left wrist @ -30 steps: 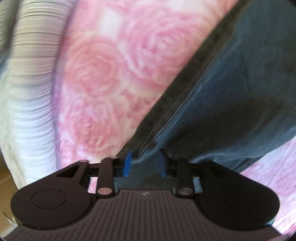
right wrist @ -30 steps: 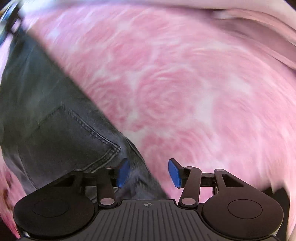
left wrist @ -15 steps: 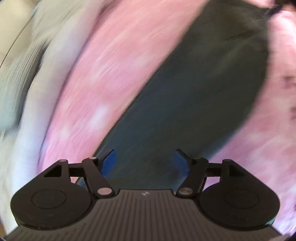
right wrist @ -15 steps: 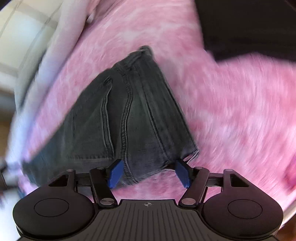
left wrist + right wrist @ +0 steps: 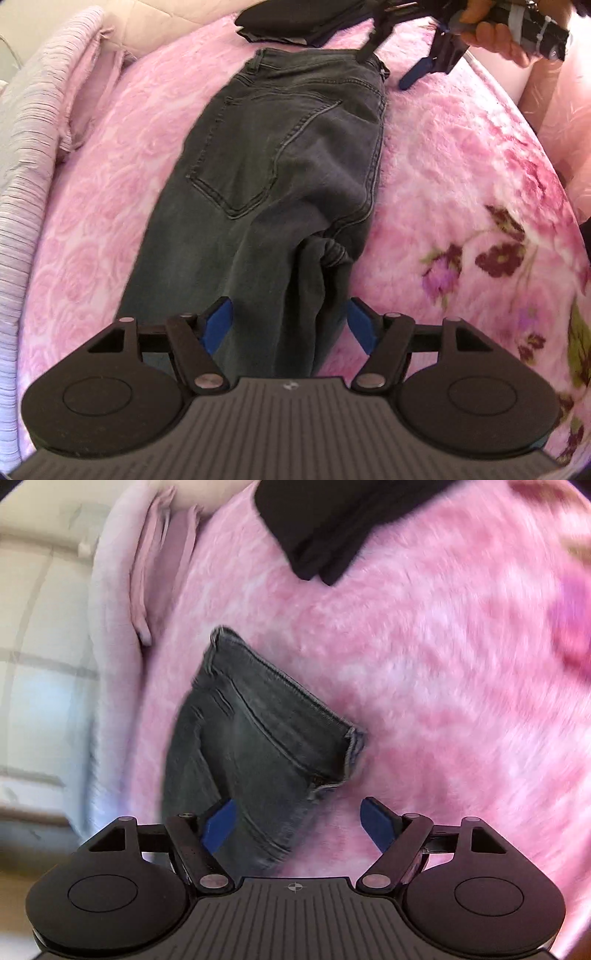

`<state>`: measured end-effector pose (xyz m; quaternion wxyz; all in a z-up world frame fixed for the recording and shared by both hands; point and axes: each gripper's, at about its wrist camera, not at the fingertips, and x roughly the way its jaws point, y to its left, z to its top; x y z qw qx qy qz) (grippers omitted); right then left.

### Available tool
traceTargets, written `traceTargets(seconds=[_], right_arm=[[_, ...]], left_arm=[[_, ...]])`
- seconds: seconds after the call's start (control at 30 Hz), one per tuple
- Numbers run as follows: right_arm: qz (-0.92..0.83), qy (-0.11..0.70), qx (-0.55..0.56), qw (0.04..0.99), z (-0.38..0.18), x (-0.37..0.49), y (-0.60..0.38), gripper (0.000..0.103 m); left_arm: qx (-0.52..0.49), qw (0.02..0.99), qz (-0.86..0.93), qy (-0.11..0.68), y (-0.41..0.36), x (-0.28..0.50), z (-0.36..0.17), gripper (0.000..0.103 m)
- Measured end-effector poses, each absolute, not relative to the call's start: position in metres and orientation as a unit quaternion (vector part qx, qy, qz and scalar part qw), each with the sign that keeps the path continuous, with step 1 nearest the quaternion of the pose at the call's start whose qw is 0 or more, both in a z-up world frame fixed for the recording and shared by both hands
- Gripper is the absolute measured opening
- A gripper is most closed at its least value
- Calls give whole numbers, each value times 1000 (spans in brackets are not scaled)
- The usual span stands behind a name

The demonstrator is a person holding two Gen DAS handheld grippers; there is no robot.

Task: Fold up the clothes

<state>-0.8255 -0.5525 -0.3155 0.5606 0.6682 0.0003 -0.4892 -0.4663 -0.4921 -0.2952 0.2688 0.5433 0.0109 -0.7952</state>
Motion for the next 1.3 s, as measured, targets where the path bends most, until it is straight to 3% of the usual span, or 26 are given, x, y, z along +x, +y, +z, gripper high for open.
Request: traceTargets(seconds=[0.17,0.2,0.23,0.33,0.4,0.57,0.67,0.77,0.83,1.07,1.3], right_arm=[[-488,-59,669,558,-346,-814,-567,66],[-485,-56,671,559,-344,-818,-568,46],[-481,-52,673,560,-343,-821,-570,39],[-472,-41,678,563,-339,-833,-576,26],[-468,-38,667,579,-325,-841,-590,24],[-476,-34,645,597,-304,-866,-627,23],[-479,13,635,605,-306,-869,-644,25],[-488,67,608,623,-292,-852,-637,31],[-496,102,583,635,-278,-838,-628,45],[-515,222,488,670,-232,-787,-596,48],[-461,284,390,744,-208,-640,-541,48]], left_arm=[[556,260,-789,25,-499,-467,-303,65],[558,257,-789,25,-499,-467,-305,65],[561,253,-788,25,-500,-467,-306,65],[563,249,-788,22,-498,-468,-305,63],[560,253,-789,21,-498,-471,-302,62],[545,280,-790,28,-498,-480,-291,62],[534,311,-785,39,-493,-474,-282,62],[532,350,-768,67,-481,-452,-276,62],[537,375,-751,81,-469,-430,-273,62],[562,490,-654,125,-429,-298,-270,64],[572,538,-612,91,-416,-138,-281,64]])
